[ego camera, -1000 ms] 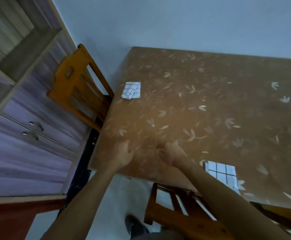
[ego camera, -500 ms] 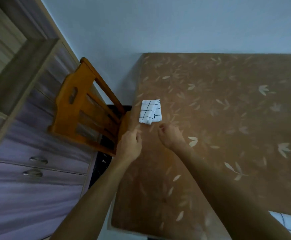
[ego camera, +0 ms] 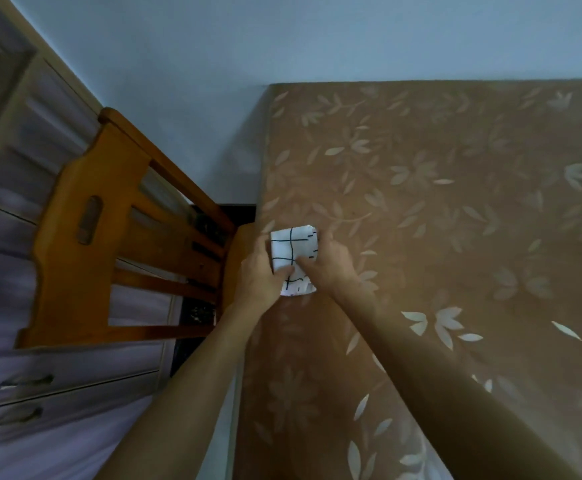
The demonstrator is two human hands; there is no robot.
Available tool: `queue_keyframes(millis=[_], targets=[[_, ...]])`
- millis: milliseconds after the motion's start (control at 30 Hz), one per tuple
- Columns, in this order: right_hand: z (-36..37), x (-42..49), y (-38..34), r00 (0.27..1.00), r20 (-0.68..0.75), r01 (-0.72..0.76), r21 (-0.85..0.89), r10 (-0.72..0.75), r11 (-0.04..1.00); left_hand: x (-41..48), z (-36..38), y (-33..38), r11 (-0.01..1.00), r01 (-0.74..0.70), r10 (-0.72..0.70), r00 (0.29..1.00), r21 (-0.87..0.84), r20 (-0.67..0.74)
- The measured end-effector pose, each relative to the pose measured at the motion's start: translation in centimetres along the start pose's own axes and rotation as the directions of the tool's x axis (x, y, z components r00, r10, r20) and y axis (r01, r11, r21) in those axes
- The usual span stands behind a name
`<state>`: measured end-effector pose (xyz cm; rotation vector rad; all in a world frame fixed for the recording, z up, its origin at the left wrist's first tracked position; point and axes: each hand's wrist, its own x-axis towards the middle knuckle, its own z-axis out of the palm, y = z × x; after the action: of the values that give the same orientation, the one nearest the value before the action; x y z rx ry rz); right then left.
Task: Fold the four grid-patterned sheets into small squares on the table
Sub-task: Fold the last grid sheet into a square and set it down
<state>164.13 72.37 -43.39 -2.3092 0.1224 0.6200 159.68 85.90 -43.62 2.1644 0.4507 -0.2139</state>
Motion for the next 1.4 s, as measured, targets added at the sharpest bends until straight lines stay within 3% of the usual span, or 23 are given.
queue_keyframes(millis=[200, 333, 467, 567, 633, 733, 800, 867, 967, 1100, 1167, 1300, 1400], targets=[[0.0, -1.1, 1.8, 0.999, 0.046, -0.015, 0.228, 0.005, 0.974, 0.0, -1.3, 1.0, 0.946, 0.229, -0.22, 0.973, -0.23, 0.061], [-0.7, -1.9, 2.6, 0.997, 0.077, -0.025, 0.391, -0.005, 0.92, -0.6, -1.4, 1.0, 0.887, 0.307, -0.272, 0.951, -0.345, 0.148], [-2.0, -2.1, 2.8, 0.99, 0.092, 0.052, 0.437, -0.103, 0.898, -1.4, -2.1, 1.0, 0.874, 0.272, -0.2, 0.957, -0.402, 0.212], [-3.6, -1.7, 1.9, 0.972, 0.018, 0.206, 0.412, -0.235, 0.887, -0.8, -2.7, 1.2, 0.92, 0.075, -0.012, 0.986, -0.384, 0.165], [-4.1, -1.4, 1.2, 0.923, -0.142, 0.385, 0.301, -0.358, 0.872, 0.2, -2.6, 1.3, 0.949, -0.122, 0.14, 0.989, -0.292, 0.04], [-3.4, -1.2, 1.5, 0.784, -0.282, 0.583, 0.025, -0.553, 0.812, 1.3, -2.2, 0.9, 0.93, -0.354, 0.366, 0.917, 0.098, -0.156], [-2.2, -1.5, 3.0, 0.764, -0.18, 0.608, -0.121, -0.62, 0.784, 1.1, -2.3, 0.0, 0.835, -0.453, 0.492, 0.869, 0.312, -0.055], [-1.1, -2.4, 5.1, 0.769, -0.027, 0.598, -0.323, -0.639, 0.734, 0.4, -2.2, -1.5, 0.749, -0.518, 0.526, 0.844, 0.414, 0.105], [0.0, -3.9, 7.4, 0.769, 0.078, 0.585, -0.484, -0.634, 0.651, -0.9, -1.5, -3.2, 0.697, -0.511, 0.505, 0.848, 0.503, 0.163], [0.7, -4.4, 7.0, 0.79, -0.013, 0.557, -0.403, -0.613, 0.726, -1.6, 0.2, -3.7, 0.562, -0.507, 0.522, 0.83, 0.654, 0.196], [1.6, -3.7, 6.7, 0.79, 0.002, 0.552, -0.439, -0.613, 0.709, -1.6, 1.2, -4.3, 0.487, -0.459, 0.473, 0.854, 0.743, 0.218], [2.8, -2.0, 6.5, 0.814, 0.081, 0.519, -0.544, -0.575, 0.659, -0.8, 1.5, -4.9, 0.474, -0.388, 0.368, 0.903, 0.791, 0.222], [3.2, -0.4, 5.4, 0.823, 0.081, 0.503, -0.563, -0.562, 0.656, 1.2, 0.9, -5.0, 0.488, -0.384, 0.364, 0.906, 0.783, 0.218]])
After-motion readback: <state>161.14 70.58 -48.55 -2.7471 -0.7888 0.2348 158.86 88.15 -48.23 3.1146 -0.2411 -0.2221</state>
